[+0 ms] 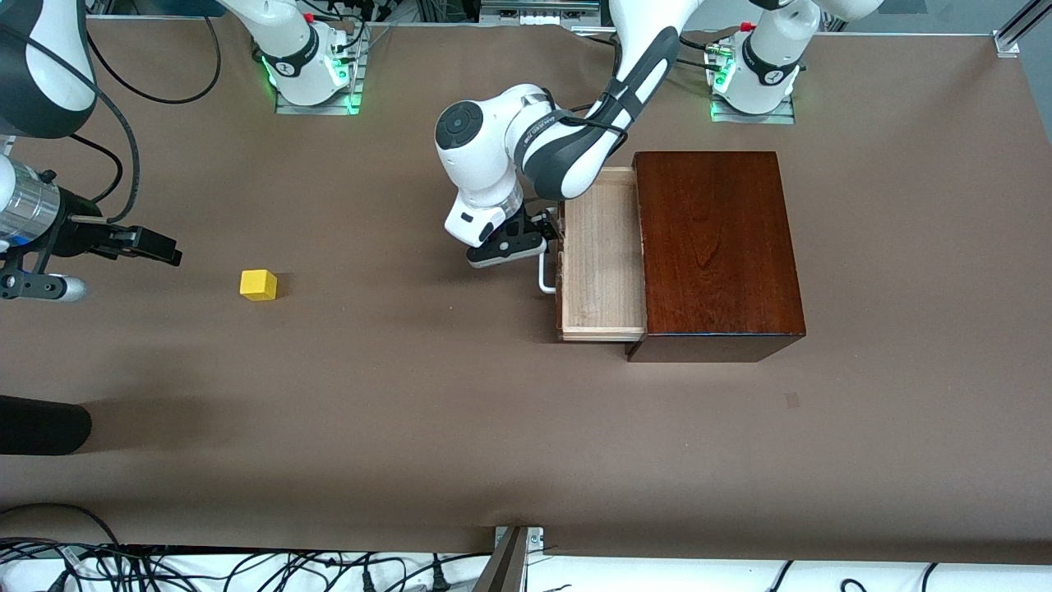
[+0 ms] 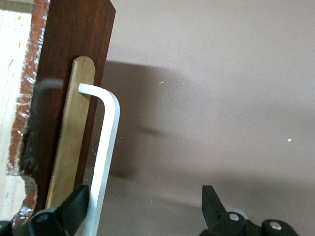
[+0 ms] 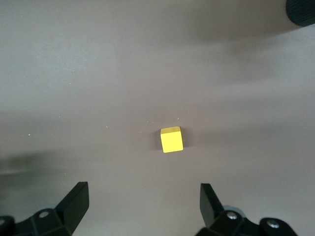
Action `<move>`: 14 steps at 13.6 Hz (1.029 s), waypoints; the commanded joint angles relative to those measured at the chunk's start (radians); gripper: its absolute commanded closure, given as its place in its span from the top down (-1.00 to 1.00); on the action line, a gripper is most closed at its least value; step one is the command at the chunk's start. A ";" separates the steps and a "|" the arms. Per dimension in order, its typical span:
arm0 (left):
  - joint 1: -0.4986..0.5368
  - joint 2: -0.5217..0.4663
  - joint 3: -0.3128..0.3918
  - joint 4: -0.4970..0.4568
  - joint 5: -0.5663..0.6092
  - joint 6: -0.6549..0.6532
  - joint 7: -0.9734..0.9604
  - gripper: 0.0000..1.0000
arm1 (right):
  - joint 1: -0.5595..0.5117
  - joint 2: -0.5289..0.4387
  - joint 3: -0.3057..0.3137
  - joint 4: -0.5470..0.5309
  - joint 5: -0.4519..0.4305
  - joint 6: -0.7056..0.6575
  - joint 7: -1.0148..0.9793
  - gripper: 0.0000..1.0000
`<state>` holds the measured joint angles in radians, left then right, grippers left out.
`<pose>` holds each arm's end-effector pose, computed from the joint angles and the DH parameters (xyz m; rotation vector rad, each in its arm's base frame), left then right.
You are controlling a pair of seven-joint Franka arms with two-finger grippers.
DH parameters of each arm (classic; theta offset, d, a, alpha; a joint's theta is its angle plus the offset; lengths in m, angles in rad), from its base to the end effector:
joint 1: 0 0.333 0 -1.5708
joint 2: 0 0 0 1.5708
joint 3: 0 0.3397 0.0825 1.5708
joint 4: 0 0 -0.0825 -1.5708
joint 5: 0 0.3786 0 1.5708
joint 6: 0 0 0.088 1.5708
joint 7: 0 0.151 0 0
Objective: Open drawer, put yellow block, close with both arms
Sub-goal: 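Pull the drawer open with the left gripper, then release the handle with the left gripper while the right gripper reaches the cube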
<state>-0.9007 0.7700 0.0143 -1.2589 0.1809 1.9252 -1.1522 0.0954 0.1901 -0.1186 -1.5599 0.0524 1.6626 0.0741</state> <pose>0.4844 -0.5657 0.2686 -2.9444 -0.2813 -0.1426 0.6068 -0.0014 0.5074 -3.1072 0.1605 0.1350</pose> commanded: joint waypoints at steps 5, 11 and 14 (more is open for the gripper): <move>-0.026 0.031 -0.019 0.082 -0.074 0.023 -0.020 1.00 | -0.002 -0.001 0.004 0.003 -0.005 0.000 0.006 1.00; -0.024 0.028 -0.017 0.084 -0.063 0.020 0.035 1.00 | -0.002 -0.004 0.002 -0.099 -0.008 0.106 0.006 1.00; -0.026 0.006 -0.013 0.076 -0.052 -0.009 0.054 1.00 | -0.002 -0.009 0.002 -0.212 -0.008 0.224 -0.007 1.00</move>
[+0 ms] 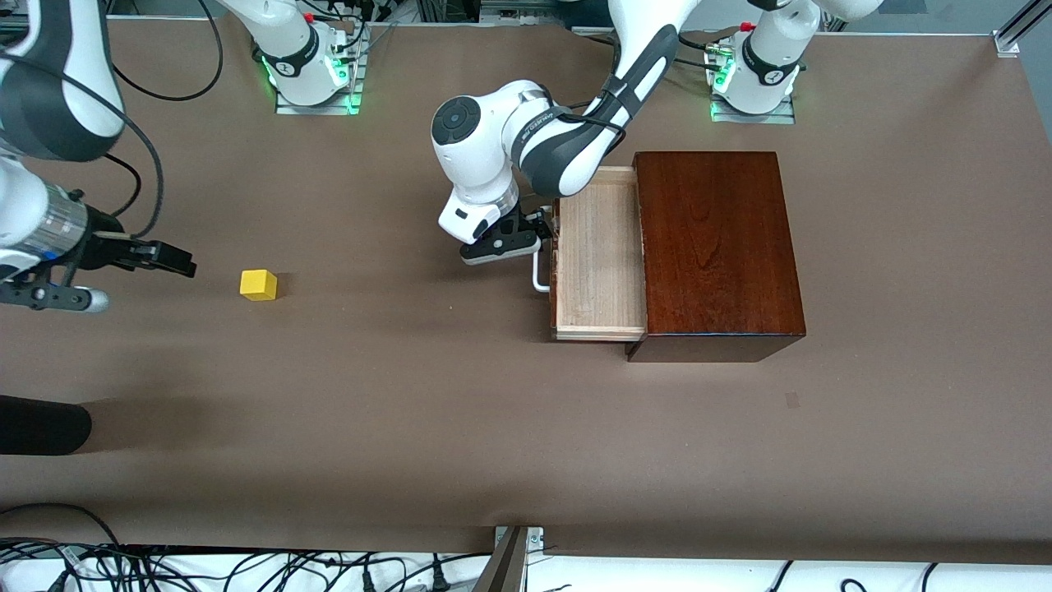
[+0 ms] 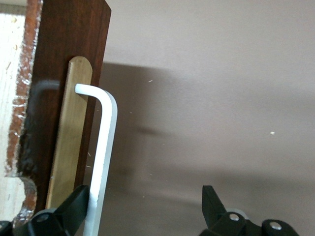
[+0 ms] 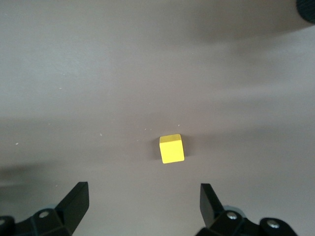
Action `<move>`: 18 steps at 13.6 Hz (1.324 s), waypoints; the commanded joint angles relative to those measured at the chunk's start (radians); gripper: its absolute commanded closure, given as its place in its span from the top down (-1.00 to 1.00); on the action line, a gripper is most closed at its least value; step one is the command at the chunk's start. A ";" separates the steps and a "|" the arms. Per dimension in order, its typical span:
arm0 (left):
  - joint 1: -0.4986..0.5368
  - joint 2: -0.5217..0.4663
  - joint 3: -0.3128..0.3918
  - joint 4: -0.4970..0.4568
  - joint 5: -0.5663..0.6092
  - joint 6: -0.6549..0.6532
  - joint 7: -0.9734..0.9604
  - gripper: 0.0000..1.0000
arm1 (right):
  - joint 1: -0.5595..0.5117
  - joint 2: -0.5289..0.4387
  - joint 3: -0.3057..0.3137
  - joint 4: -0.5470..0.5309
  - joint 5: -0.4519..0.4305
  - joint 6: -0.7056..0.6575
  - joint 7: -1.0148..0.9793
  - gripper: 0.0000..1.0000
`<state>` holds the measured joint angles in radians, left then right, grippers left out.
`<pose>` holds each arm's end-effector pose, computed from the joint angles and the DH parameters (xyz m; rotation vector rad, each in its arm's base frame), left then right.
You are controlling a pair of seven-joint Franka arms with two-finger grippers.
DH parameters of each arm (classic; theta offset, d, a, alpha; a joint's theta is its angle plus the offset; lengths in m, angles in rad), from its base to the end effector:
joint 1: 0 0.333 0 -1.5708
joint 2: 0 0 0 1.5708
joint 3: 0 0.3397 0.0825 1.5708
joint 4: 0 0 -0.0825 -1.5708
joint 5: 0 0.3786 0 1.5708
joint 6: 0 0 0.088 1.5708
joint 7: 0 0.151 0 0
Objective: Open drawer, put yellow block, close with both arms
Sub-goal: 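Release the handle with the left gripper while the right gripper reaches the cube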
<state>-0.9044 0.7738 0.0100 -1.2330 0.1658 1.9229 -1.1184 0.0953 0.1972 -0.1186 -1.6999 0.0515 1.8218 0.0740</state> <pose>0.4826 -0.5746 0.2769 -2.9729 -0.2347 -0.1355 0.6089 -0.0037 0.4503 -3.1104 0.1721 0.1160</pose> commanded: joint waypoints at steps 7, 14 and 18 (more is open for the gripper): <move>-0.031 -0.034 -0.015 0.050 0.066 -0.134 0.057 1.00 | -0.002 -0.009 0.004 -0.355 -0.012 0.373 -0.081 1.00; 0.047 -0.182 -0.010 0.050 0.049 -0.309 0.055 1.00 | -0.009 0.093 -0.001 -0.481 -0.009 0.608 -0.223 1.00; 0.165 -0.244 -0.015 0.049 -0.005 -0.332 0.080 1.00 | -0.011 0.131 -0.009 -0.500 -0.007 0.651 -0.267 1.00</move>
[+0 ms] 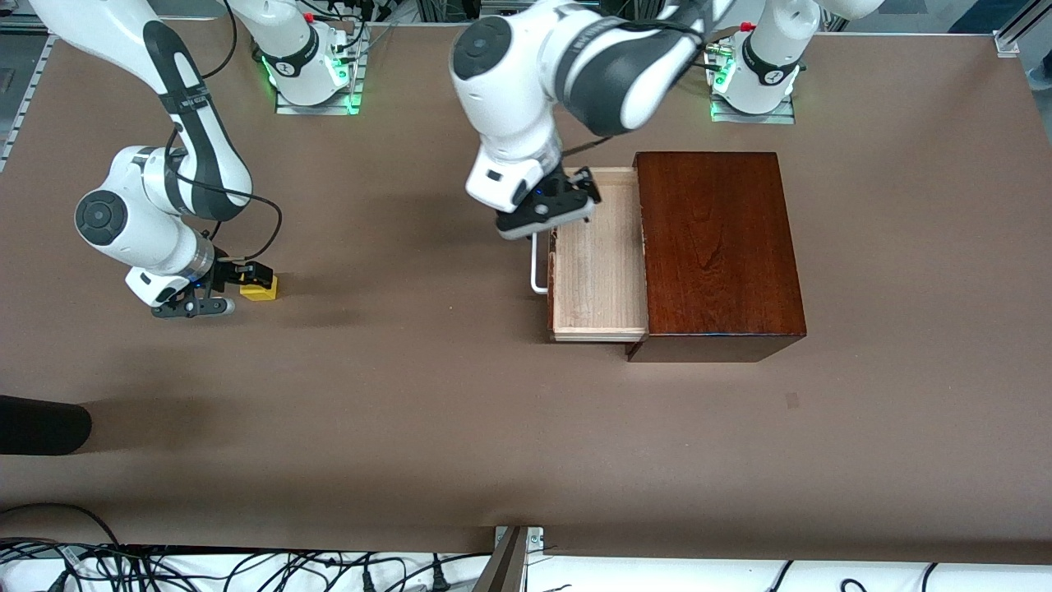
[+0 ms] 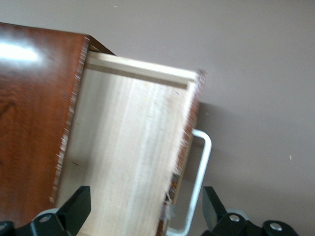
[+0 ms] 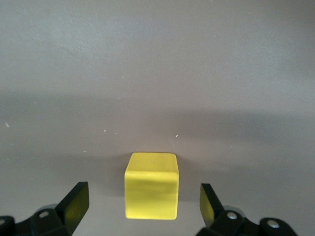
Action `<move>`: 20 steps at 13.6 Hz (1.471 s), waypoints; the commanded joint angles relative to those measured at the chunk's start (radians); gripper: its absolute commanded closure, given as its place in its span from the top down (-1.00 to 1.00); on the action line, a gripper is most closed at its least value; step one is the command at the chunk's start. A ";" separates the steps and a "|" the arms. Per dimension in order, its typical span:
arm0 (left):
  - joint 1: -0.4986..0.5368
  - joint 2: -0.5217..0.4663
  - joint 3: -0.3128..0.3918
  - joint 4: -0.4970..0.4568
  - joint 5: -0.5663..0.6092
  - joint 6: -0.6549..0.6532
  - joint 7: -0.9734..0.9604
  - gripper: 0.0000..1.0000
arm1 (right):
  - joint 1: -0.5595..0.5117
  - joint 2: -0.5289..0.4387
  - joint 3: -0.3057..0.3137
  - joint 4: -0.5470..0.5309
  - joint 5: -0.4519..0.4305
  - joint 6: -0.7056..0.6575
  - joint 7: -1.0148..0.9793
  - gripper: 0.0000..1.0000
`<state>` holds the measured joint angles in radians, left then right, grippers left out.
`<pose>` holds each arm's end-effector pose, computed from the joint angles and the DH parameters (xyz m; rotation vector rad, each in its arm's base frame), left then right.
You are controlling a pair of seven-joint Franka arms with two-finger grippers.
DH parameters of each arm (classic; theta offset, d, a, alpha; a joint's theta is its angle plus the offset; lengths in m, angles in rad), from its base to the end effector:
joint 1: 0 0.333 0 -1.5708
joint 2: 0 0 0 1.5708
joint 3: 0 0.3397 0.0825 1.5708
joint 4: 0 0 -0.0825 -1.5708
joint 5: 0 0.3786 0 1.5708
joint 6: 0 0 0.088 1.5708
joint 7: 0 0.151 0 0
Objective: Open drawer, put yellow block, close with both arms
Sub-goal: 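Release the handle with the left gripper while the right gripper reaches the cube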
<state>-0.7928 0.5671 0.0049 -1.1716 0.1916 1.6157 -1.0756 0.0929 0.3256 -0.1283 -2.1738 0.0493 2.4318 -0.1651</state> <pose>0.5189 -0.4830 0.4353 -2.8995 -0.3889 -0.1206 0.5573 -0.0191 0.2195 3.1325 0.1514 -0.1019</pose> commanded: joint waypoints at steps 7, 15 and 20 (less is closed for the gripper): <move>0.271 -0.237 -0.010 -0.135 -0.086 -0.051 0.368 1.00 | -0.013 0.052 -0.004 -0.077 0.000 0.127 -0.079 1.00; 0.523 -0.464 -0.010 -0.330 -0.204 -0.043 0.617 1.00 | -0.015 0.031 -0.002 -0.066 0.003 0.112 -0.103 -1.00; 0.563 -0.578 -0.010 -0.505 -0.204 0.036 0.661 1.00 | 0.016 -0.079 0.025 0.141 -0.002 -0.214 -0.080 -1.00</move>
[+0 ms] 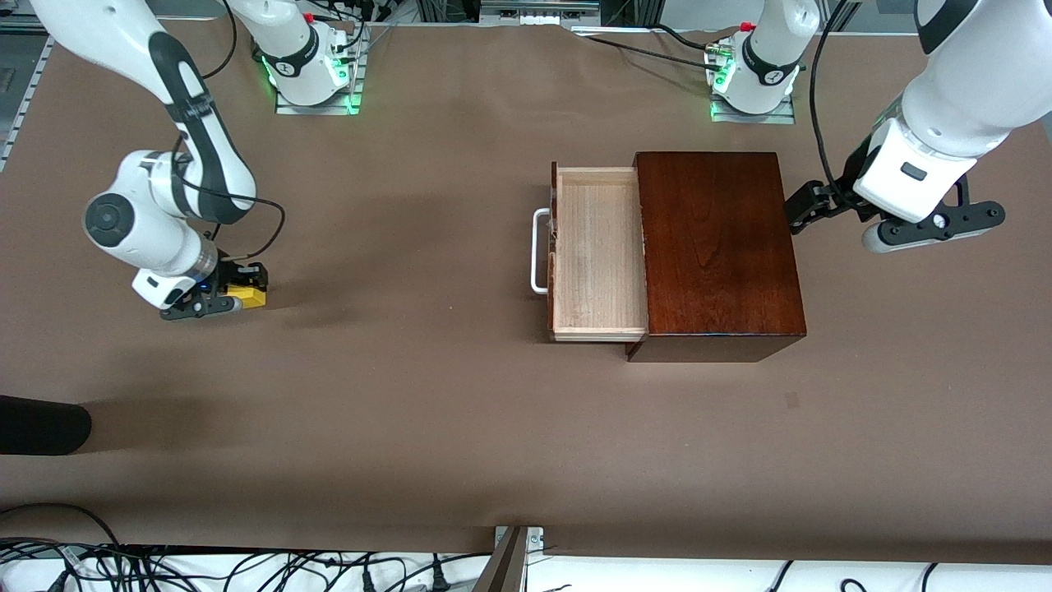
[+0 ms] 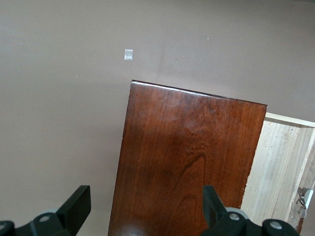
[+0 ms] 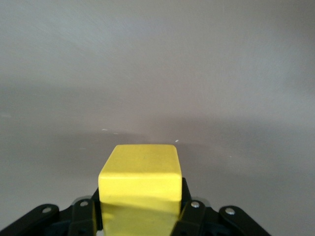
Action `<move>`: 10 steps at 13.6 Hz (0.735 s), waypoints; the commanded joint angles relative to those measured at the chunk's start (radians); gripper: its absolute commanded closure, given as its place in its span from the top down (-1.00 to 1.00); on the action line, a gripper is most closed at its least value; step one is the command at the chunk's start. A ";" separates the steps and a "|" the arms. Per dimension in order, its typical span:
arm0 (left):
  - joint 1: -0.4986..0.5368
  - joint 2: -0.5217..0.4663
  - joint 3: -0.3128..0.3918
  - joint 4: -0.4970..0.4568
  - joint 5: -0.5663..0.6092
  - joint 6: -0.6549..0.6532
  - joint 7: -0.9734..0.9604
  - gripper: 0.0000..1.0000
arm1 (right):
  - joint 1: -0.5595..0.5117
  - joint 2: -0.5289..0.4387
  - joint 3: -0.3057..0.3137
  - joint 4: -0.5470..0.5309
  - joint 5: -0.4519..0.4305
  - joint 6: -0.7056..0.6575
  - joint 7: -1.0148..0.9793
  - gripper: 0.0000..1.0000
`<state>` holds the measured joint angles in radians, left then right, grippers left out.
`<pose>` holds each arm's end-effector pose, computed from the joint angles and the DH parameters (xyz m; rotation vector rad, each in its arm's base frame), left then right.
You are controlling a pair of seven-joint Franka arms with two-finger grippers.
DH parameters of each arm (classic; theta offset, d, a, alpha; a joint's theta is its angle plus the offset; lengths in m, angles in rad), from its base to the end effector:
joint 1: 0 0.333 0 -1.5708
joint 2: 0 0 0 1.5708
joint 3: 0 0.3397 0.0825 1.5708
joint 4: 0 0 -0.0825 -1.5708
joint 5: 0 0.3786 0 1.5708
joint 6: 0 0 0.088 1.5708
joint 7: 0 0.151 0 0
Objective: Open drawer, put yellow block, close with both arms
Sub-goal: 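Grasp the yellow cube with the right gripper and lift it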
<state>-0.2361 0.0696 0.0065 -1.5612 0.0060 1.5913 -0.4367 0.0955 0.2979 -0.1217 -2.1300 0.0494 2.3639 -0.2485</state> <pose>0.5560 -0.1291 0.5714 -3.1054 -0.3223 0.0550 0.5670 -0.0128 0.2462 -3.1198 -0.2977 0.0956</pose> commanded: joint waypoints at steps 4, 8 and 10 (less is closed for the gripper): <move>0.008 -0.083 -0.010 -0.134 -0.020 0.104 0.023 1.00 | 0.036 -0.048 0.103 0.378 -0.006 -0.404 0.017 -1.00; 0.054 -0.064 -0.006 -0.117 -0.020 0.130 0.044 1.00 | 0.199 -0.037 0.105 0.513 -0.003 -0.520 0.193 -1.00; 0.054 -0.054 -0.006 -0.103 -0.021 0.130 0.050 1.00 | 0.260 -0.037 0.105 0.518 0.010 -0.519 0.228 -1.00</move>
<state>-0.1896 0.0182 0.0047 -1.6646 0.0059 1.7088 -0.4168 0.3068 0.2369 -0.0123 -1.6494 0.0506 1.8691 -0.0611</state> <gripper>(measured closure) 0.000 0.445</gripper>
